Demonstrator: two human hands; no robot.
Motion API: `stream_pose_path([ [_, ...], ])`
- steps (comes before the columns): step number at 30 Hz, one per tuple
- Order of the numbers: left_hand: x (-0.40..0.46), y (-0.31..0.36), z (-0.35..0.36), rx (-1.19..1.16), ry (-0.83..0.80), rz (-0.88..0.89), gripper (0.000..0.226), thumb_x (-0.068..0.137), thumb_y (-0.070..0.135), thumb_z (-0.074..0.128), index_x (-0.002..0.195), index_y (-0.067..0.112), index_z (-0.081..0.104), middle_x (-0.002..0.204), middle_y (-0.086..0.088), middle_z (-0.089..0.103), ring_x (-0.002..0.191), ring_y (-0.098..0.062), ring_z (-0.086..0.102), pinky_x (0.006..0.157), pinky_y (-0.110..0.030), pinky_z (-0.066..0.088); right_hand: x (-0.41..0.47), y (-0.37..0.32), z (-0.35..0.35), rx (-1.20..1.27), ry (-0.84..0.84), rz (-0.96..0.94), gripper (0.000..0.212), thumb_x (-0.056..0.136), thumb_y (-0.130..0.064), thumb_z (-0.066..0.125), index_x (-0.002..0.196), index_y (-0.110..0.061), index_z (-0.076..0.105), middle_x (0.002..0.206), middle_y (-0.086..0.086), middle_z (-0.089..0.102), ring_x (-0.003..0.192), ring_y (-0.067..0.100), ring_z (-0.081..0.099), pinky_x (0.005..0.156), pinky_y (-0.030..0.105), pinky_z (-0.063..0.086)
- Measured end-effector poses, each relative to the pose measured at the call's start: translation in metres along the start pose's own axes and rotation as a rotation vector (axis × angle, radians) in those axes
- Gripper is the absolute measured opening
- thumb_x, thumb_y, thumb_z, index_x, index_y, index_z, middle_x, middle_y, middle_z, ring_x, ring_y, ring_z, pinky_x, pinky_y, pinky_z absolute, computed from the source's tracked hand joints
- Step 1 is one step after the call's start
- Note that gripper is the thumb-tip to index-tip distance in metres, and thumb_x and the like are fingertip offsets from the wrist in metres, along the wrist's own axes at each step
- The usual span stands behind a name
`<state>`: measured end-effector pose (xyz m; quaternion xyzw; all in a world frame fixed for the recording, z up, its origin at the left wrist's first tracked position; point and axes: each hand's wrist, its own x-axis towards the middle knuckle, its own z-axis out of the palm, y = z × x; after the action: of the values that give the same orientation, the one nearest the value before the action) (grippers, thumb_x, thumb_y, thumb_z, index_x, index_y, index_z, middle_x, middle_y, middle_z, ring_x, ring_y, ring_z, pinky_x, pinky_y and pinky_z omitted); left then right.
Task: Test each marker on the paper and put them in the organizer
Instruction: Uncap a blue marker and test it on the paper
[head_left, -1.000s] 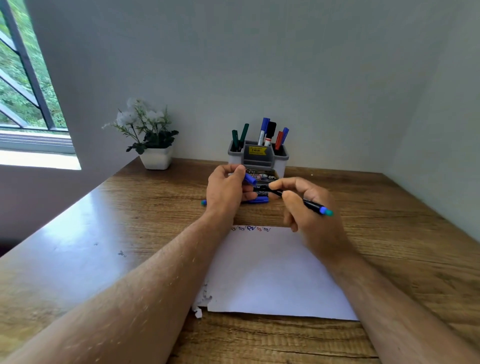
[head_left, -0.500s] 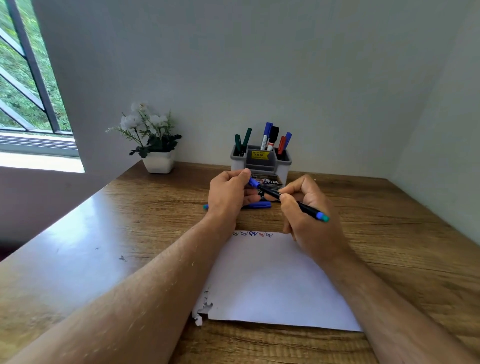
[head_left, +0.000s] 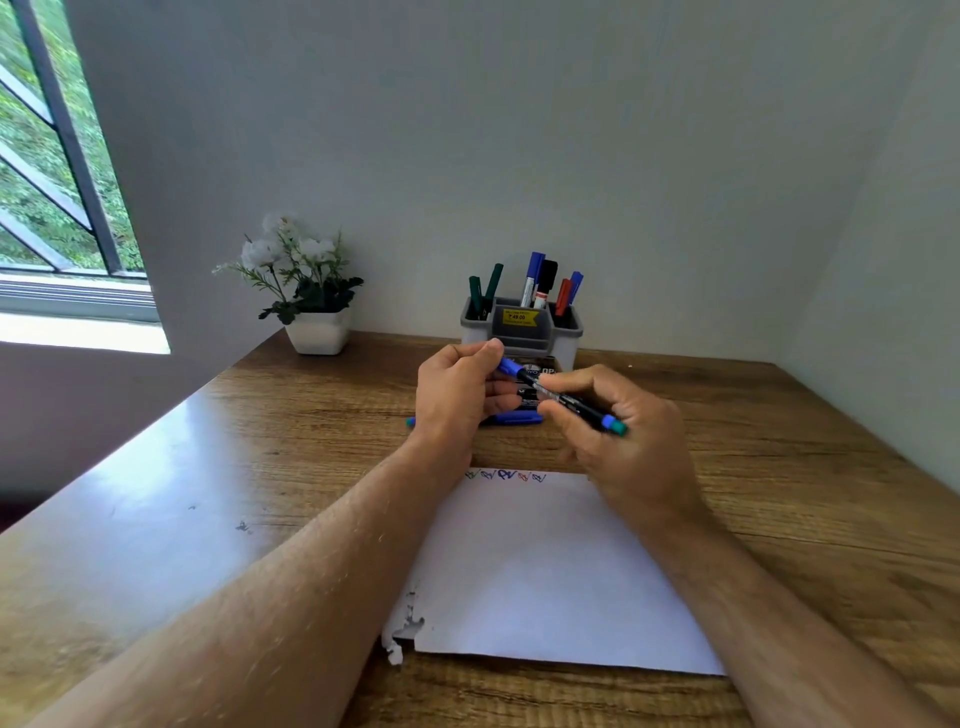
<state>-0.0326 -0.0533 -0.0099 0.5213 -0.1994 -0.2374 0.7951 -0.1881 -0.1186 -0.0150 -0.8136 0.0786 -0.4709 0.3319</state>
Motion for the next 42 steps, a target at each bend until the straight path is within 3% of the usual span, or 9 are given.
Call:
stream_pose_path([
  [3,0.001,0.002,-0.002,-0.015,0.012,0.012,0.011,0.096,0.019,0.067,0.099,0.008,0.065,0.064,-0.003,0.069,0.053,-0.011,0.066,0.048,-0.020,0.054,-0.002,-0.002,0.000,-0.078,0.003,-0.042,0.029,0.086,-0.014,0.072,0.114,-0.019,0.073,0.098,-0.006,0.075,0.078,-0.003,0.069,0.061,0.011,0.053],
  [5,0.001,0.002,-0.002,-0.013,0.008,0.025,0.011,0.096,0.017,0.066,0.100,0.007,0.065,0.063,-0.001,0.070,0.053,-0.011,0.066,0.049,-0.020,0.054,-0.002,-0.001,0.001,-0.115,-0.004,-0.042,0.028,0.088,-0.013,0.067,0.114,-0.020,0.074,0.091,-0.006,0.075,0.069,-0.001,0.068,0.053,0.010,0.049],
  [13,0.000,0.004,-0.005,-0.066,-0.040,0.035,0.004,0.098,0.010,0.062,0.098,0.006,0.063,0.065,-0.004,0.072,0.054,-0.013,0.067,0.051,-0.021,0.055,-0.001,0.005,0.004,-0.222,-0.007,-0.023,0.024,0.092,-0.020,0.066,0.116,-0.020,0.071,0.086,-0.004,0.072,0.062,0.005,0.063,0.046,0.008,0.041],
  [24,-0.003,0.008,-0.004,-0.188,-0.095,-0.007,0.001,0.097,0.006,0.063,0.096,0.007,0.063,0.068,-0.006,0.069,0.056,-0.012,0.067,0.051,-0.021,0.056,-0.001,0.001,0.015,-0.089,0.034,0.019,0.017,0.094,-0.018,0.064,0.110,-0.021,0.069,0.092,-0.006,0.073,0.067,0.003,0.066,0.051,0.015,0.051],
  [27,-0.005,0.009,-0.003,-0.165,-0.157,0.006,0.019,0.092,0.003,0.067,0.108,0.009,0.060,0.085,-0.008,0.070,0.065,-0.014,0.073,0.057,-0.023,0.058,0.002,0.000,0.013,-0.078,-0.006,0.056,0.022,0.095,-0.022,0.063,0.117,-0.022,0.068,0.093,-0.010,0.072,0.070,0.001,0.067,0.056,0.014,0.052],
  [31,-0.007,0.014,-0.005,-0.126,-0.113,0.110,0.035,0.085,0.000,0.073,0.115,0.012,0.058,0.101,-0.012,0.064,0.075,-0.018,0.075,0.060,-0.024,0.059,0.007,-0.010,0.002,-0.077,-0.103,0.119,0.035,0.086,-0.035,0.069,0.121,-0.036,0.065,0.100,-0.022,0.069,0.093,-0.010,0.063,0.068,0.004,0.048],
  [34,-0.002,0.028,-0.008,-0.163,-0.062,0.179,0.038,0.085,-0.002,0.072,0.116,0.014,0.057,0.111,-0.018,0.062,0.076,-0.020,0.076,0.060,-0.023,0.059,0.017,-0.020,-0.006,-0.092,-0.161,0.208,0.040,0.081,-0.049,0.064,0.120,-0.037,0.064,0.100,-0.020,0.068,0.090,-0.004,0.065,0.065,0.011,0.051],
  [38,0.011,0.048,-0.001,0.027,0.046,0.367,0.039,0.086,0.002,0.074,0.117,0.018,0.056,0.104,-0.010,0.063,0.075,-0.014,0.075,0.065,-0.025,0.060,0.044,-0.019,-0.006,-0.271,-0.219,0.409,0.012,0.098,-0.036,0.052,0.103,-0.032,0.062,0.088,-0.010,0.069,0.078,0.000,0.062,0.058,0.019,0.040],
  [42,0.030,0.067,0.014,0.226,0.111,0.522,0.041,0.086,0.007,0.077,0.115,0.027,0.057,0.095,-0.002,0.067,0.084,-0.016,0.073,0.072,-0.033,0.064,0.045,-0.006,0.010,-0.342,-0.256,0.513,0.022,0.101,-0.031,0.047,0.099,-0.022,0.066,0.085,0.000,0.070,0.076,0.010,0.065,0.058,0.023,0.043],
])
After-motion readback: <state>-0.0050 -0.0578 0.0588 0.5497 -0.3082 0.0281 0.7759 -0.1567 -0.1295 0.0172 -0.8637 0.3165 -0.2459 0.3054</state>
